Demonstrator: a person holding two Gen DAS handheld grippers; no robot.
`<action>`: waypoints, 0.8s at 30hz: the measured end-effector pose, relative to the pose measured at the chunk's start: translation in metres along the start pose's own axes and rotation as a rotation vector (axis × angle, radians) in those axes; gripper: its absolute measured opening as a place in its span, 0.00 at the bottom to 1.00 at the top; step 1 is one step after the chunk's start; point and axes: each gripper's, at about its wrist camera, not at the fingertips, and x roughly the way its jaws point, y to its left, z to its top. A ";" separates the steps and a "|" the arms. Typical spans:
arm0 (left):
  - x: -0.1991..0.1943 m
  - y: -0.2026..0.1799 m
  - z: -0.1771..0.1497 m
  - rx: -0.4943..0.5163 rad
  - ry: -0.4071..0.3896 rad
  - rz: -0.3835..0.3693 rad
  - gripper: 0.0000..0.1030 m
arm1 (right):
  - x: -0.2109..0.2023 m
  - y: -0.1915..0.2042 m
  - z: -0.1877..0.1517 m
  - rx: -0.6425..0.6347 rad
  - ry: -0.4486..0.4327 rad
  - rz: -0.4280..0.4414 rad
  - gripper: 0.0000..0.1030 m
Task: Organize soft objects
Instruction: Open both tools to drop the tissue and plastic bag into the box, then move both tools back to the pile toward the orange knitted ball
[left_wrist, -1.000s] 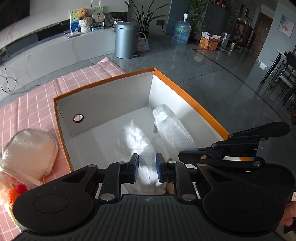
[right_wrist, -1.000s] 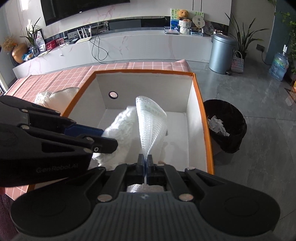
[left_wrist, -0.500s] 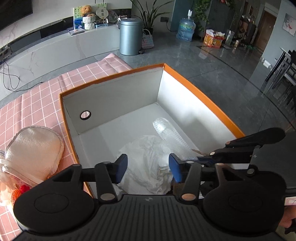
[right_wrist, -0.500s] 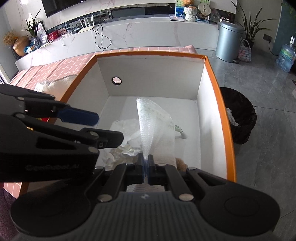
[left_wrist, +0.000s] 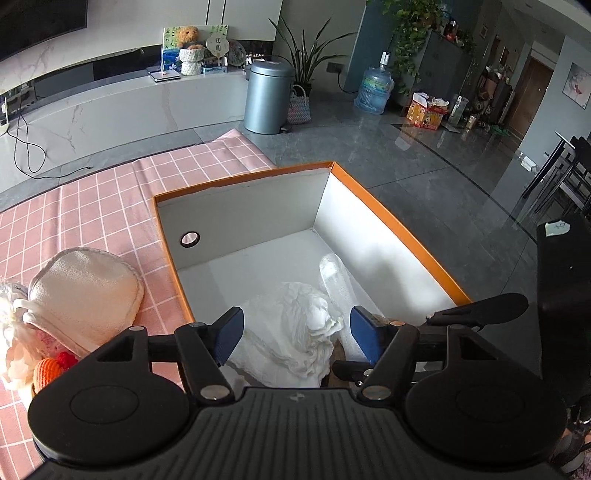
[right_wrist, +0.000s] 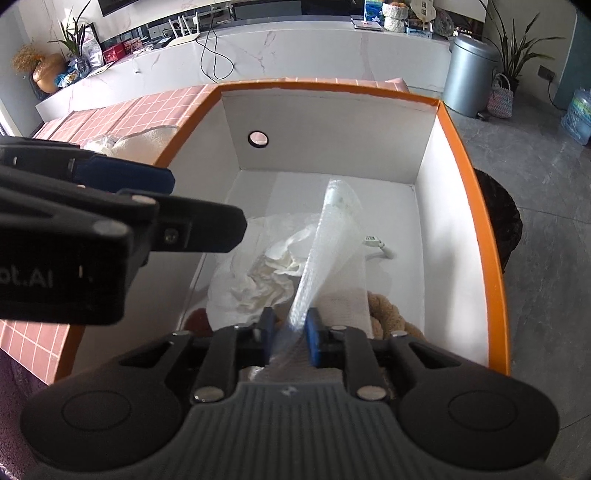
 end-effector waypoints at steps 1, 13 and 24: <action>-0.002 0.001 0.000 -0.004 -0.006 -0.001 0.75 | -0.003 0.002 0.000 -0.008 -0.006 -0.004 0.29; -0.043 0.004 -0.014 -0.037 -0.115 -0.036 0.75 | -0.060 0.024 -0.008 -0.103 -0.140 -0.126 0.57; -0.083 0.016 -0.044 -0.067 -0.228 -0.020 0.75 | -0.102 0.060 -0.030 -0.180 -0.296 -0.234 0.72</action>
